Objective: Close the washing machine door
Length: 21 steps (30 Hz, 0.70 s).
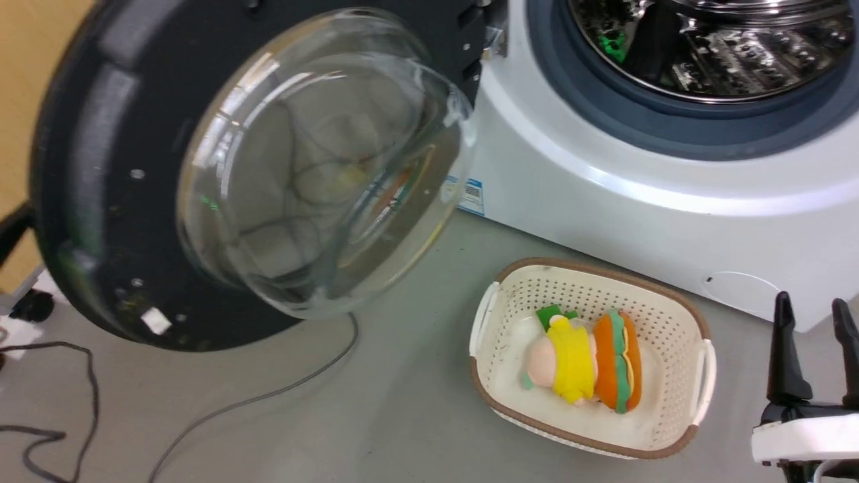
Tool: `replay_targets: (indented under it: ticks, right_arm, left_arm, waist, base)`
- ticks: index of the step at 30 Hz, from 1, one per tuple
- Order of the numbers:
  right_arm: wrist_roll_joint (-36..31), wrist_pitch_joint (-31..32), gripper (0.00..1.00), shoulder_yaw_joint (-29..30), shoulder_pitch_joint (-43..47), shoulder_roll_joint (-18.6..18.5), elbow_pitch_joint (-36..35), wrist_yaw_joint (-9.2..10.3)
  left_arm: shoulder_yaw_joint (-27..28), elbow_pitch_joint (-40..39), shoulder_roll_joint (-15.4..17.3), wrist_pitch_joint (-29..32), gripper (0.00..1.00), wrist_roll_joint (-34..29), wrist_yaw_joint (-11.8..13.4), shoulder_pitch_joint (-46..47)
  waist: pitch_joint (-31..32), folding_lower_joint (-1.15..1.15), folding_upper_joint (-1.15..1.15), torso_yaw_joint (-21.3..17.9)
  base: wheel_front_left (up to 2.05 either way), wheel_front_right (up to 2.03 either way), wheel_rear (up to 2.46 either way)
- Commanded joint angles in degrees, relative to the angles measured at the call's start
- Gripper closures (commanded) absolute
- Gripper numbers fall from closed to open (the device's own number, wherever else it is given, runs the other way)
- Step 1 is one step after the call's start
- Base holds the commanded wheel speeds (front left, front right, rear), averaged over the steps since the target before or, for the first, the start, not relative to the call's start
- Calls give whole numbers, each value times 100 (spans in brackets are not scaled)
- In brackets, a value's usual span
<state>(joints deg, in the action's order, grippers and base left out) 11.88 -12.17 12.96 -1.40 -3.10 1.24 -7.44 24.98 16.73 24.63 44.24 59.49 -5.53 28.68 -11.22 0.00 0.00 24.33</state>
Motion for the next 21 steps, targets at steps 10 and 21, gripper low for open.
replay_targets:
  ticks: [10,21]
  right_arm:
    - [197,-175,0,209,-59,21,29,-4]
    - [325,-283,0,282,-34,23,19,-5]
  left_arm:
    - [-431,-1324,-415,904,100,1102,-138,-762]
    - [-1621,-3016,-1060,1502,100,1980,-195,-1559]
  waist:
    - [18,0,0,375]
    - [72,0,0,347]
  base:
    - [0,0,0]
    - [0,0,0]
